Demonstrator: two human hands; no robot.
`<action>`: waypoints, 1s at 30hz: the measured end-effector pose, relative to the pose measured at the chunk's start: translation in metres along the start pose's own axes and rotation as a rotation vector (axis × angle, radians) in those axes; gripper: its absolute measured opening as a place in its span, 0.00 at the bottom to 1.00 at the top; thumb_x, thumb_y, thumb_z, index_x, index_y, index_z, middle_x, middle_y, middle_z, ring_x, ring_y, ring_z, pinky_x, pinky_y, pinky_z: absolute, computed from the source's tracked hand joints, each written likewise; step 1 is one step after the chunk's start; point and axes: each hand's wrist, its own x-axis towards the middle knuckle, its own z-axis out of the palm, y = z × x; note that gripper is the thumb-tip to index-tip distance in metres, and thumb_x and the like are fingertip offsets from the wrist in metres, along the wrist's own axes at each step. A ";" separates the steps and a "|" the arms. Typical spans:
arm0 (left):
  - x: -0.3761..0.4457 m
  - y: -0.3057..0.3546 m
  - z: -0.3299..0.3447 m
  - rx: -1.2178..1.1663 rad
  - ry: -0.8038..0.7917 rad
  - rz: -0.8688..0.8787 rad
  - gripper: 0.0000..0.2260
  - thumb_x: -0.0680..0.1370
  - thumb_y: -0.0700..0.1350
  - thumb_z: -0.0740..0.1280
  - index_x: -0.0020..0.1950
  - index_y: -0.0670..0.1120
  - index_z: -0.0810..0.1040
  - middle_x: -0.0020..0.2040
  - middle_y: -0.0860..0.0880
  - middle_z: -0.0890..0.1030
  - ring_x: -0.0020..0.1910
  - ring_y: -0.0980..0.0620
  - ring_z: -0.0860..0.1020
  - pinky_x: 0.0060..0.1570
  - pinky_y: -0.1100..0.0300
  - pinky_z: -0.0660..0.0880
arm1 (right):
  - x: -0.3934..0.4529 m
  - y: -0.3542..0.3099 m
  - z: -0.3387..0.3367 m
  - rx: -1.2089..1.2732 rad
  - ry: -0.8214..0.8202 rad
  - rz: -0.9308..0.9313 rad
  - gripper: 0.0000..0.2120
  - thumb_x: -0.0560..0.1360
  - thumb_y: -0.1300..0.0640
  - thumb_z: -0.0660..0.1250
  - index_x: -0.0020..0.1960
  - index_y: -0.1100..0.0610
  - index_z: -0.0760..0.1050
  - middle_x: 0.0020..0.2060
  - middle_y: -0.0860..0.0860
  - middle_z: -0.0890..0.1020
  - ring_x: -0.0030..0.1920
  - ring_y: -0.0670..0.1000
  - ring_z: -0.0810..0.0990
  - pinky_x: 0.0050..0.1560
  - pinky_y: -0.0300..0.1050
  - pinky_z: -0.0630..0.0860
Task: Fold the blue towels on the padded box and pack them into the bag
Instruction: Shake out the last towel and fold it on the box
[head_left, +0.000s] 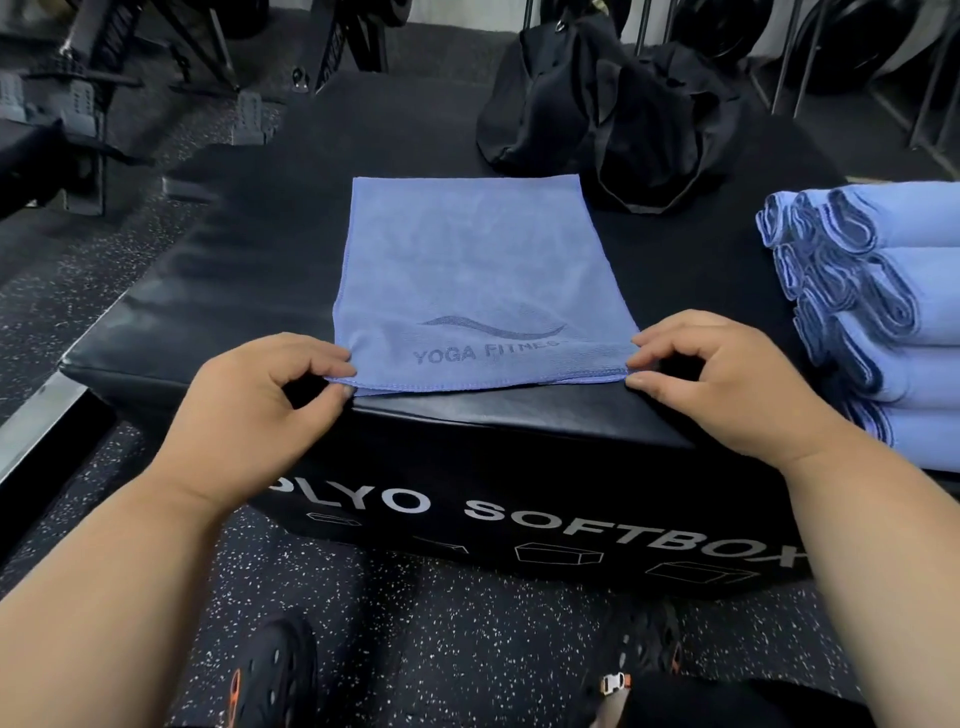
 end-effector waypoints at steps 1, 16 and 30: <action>-0.001 0.000 -0.001 0.013 -0.023 0.012 0.09 0.75 0.44 0.79 0.51 0.56 0.87 0.57 0.61 0.85 0.60 0.62 0.81 0.64 0.71 0.70 | -0.001 0.001 -0.001 -0.009 -0.013 0.009 0.07 0.72 0.55 0.81 0.48 0.46 0.87 0.55 0.40 0.83 0.58 0.39 0.81 0.63 0.28 0.68; 0.002 -0.008 0.016 0.084 0.089 0.179 0.06 0.82 0.46 0.72 0.55 0.48 0.88 0.54 0.53 0.86 0.56 0.50 0.82 0.61 0.54 0.77 | -0.003 0.000 0.008 -0.288 0.082 -0.107 0.05 0.77 0.49 0.75 0.50 0.48 0.88 0.49 0.42 0.78 0.51 0.50 0.76 0.55 0.47 0.74; -0.006 0.052 -0.040 -0.336 0.322 -0.090 0.11 0.86 0.47 0.65 0.59 0.66 0.75 0.47 0.60 0.80 0.46 0.61 0.77 0.55 0.60 0.73 | -0.026 -0.067 -0.014 0.152 0.414 -0.025 0.05 0.77 0.57 0.73 0.43 0.50 0.81 0.35 0.41 0.82 0.34 0.42 0.77 0.40 0.32 0.72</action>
